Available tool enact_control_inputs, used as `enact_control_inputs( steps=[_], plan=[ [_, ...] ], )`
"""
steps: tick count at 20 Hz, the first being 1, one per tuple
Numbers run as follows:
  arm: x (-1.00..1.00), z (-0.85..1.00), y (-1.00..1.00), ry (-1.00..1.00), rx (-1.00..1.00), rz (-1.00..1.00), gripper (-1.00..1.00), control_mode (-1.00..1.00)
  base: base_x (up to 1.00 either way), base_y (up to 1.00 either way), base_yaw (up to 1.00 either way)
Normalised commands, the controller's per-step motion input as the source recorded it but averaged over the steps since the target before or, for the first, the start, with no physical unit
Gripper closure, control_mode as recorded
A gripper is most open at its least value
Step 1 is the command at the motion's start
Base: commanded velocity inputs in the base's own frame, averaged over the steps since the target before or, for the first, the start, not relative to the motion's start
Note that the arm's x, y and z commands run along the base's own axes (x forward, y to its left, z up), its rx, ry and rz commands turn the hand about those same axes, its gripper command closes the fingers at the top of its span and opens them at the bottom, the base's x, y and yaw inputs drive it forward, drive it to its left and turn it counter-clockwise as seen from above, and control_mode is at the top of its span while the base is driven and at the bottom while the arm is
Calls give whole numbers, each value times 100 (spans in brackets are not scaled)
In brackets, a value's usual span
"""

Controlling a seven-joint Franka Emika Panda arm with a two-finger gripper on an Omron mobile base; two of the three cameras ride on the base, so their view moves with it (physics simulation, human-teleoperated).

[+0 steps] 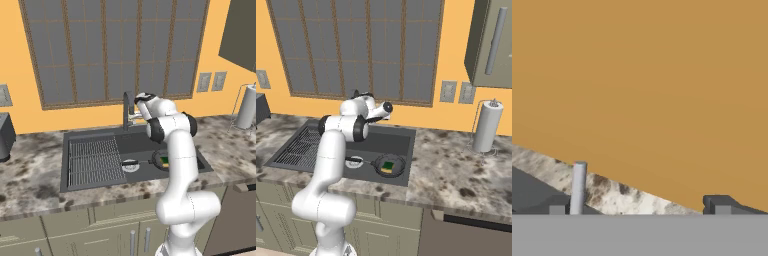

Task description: Pick the pan and sponge and place them into the sink. Then turn on the water.

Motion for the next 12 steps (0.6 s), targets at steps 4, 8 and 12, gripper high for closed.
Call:
enact_control_inputs(
  steps=[4, 8, 12],
  plan=[
    [35, -31, -34, -14, -1, -50, -100, -100, 0, 0, 0],
    [36, -35, -42, -14, 0, -50, -100, -100, 0, 0, 0],
    [25, -52, -31, -15, -7, -51, -100, -100, 0, 0, 0]
  ],
)
